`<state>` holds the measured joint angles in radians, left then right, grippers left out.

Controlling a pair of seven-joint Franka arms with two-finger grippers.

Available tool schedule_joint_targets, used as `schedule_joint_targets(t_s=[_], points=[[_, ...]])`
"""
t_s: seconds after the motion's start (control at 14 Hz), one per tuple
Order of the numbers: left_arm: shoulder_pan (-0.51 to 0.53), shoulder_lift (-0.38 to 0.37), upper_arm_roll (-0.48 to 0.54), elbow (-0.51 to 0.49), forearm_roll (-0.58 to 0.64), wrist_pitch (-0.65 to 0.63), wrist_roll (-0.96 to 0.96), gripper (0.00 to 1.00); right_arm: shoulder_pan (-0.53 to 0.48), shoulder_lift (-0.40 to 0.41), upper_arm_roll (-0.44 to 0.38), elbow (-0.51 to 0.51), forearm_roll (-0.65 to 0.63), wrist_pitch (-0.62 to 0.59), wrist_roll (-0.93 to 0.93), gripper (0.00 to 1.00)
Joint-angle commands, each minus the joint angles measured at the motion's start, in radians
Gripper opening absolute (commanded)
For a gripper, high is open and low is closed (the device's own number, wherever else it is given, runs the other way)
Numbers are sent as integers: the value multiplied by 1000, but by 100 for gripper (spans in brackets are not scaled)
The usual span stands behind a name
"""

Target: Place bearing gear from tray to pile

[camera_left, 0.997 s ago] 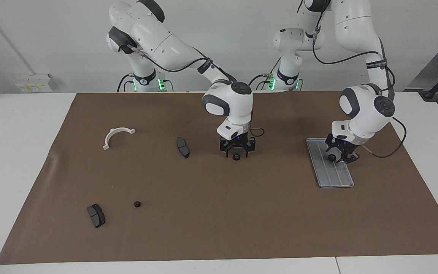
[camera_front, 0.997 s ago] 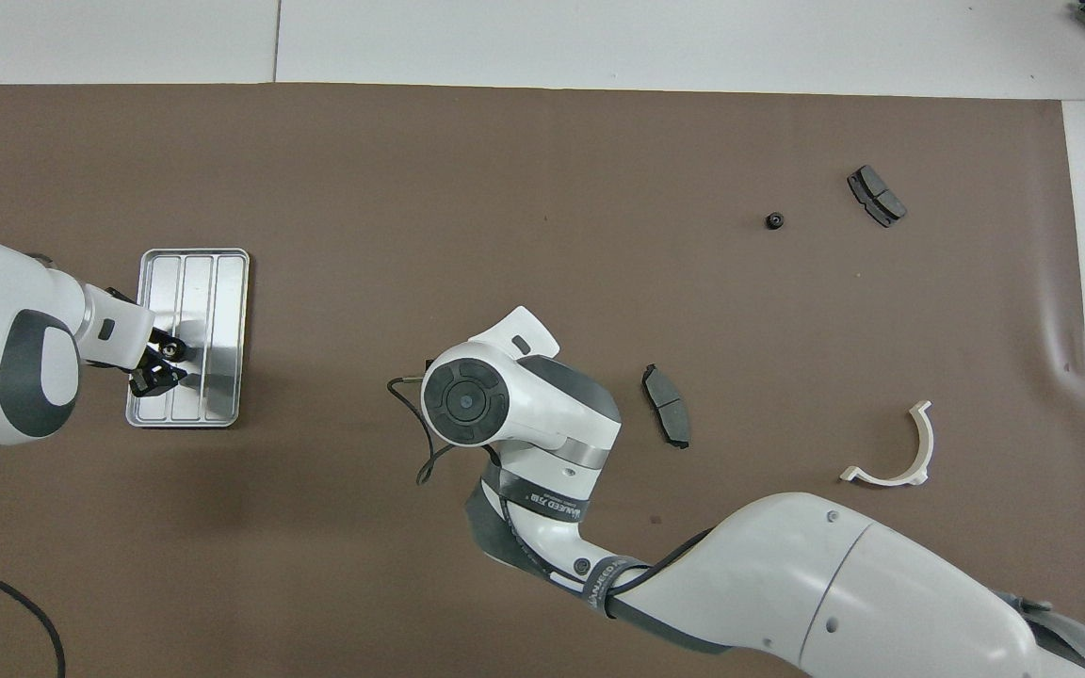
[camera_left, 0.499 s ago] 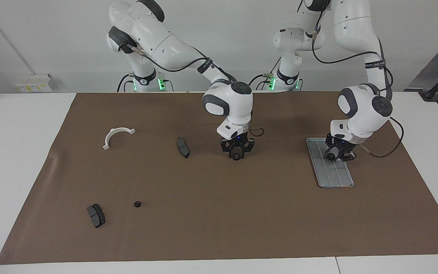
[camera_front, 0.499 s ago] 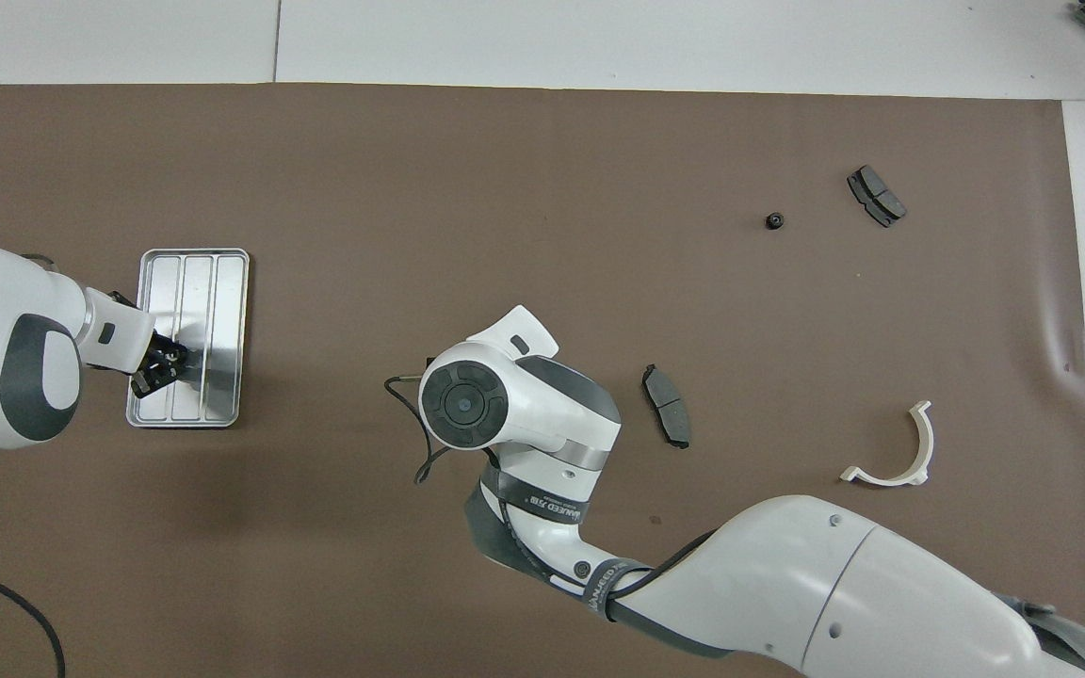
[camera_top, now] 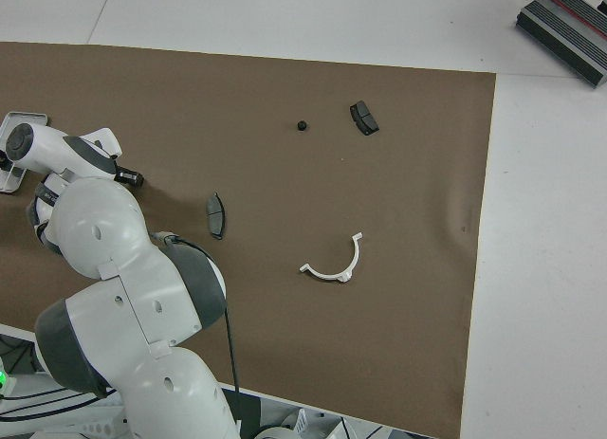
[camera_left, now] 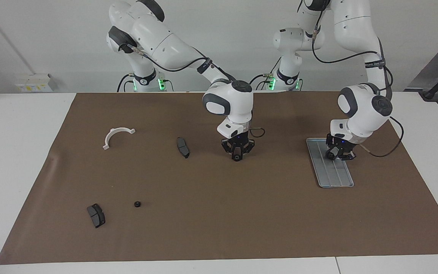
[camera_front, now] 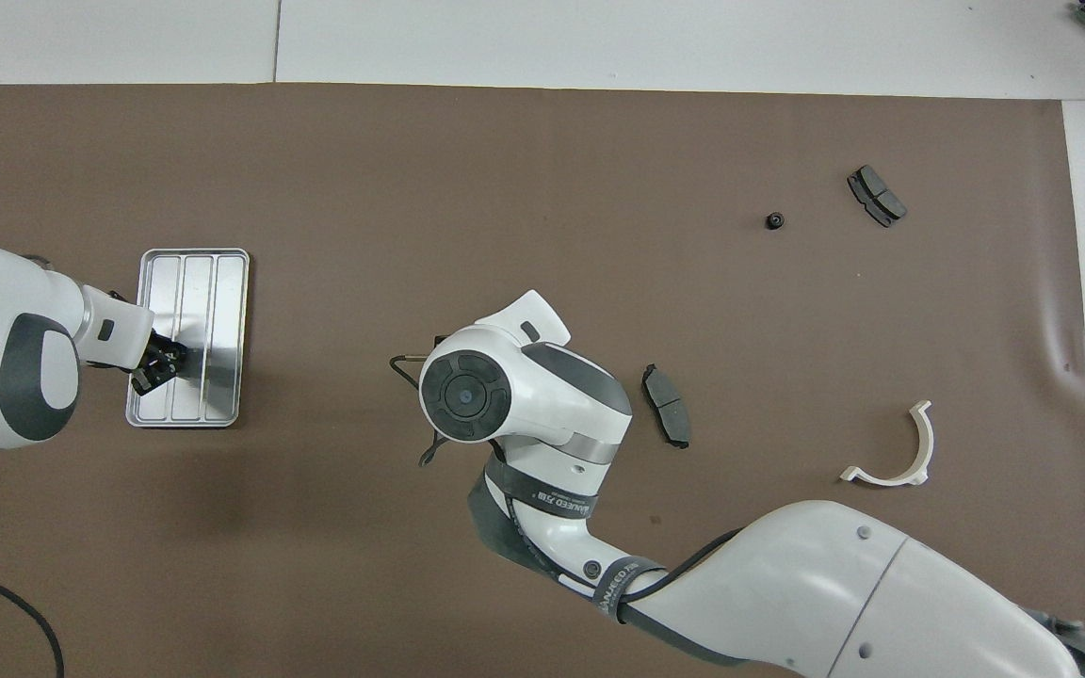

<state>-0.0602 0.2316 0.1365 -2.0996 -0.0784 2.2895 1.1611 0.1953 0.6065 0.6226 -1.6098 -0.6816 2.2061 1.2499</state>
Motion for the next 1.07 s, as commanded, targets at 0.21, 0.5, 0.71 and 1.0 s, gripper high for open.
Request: schedule_joint_targets(t_s=[0.21,0.5,0.71,1.0], points=[[-91,-11,0,121,0,-93,-463,0,-53,-260,-186,-32,375,-89,-319,0],[-248,-12,0,156,2,-133,-951,0,-53,-298,-440,-47,585,-117,-720,0],[-384,-12,-1,168,0,-130,-1258,0,-53,-321,-613,-122,745,-70,-1010,0],[-530,12,-11,199,-46,-114,-1474,0,-56,-303,-776,-260,837,98,-1335,0]])
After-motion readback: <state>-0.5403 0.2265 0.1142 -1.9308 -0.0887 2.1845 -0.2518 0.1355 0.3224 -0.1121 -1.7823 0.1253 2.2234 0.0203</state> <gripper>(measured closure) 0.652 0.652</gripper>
